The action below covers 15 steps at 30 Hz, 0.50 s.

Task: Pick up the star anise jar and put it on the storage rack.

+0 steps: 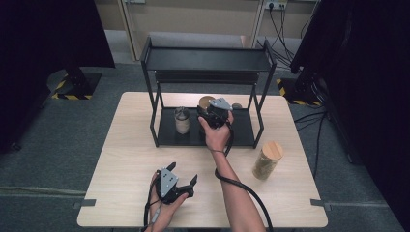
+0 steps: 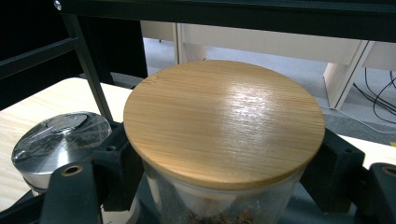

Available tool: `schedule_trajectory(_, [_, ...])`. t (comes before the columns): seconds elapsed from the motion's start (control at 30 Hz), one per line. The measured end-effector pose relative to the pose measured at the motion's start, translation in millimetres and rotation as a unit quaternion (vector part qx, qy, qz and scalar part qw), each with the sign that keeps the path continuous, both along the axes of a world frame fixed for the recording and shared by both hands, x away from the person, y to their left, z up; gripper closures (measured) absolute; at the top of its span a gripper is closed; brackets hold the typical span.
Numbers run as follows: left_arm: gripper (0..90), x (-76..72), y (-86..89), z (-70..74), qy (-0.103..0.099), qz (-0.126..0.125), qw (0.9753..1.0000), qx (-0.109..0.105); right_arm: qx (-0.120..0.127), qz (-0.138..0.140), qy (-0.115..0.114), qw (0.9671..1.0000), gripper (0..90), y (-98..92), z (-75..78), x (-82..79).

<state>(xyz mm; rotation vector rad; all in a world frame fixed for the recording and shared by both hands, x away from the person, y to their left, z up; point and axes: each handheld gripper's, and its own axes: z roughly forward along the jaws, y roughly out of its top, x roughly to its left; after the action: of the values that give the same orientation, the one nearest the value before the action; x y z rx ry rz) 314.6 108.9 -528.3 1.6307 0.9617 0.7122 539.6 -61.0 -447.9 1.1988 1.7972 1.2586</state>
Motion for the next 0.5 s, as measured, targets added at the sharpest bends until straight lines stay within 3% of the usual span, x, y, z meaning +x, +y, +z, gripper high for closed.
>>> schedule_trajectory(0.5, [8.9, -0.3, -0.5, 0.0, 0.0, 0.0, 1.0, 0.002, 0.009, 0.009, 0.004, 0.9999, 7.8, -2.2, 5.9, -4.0])
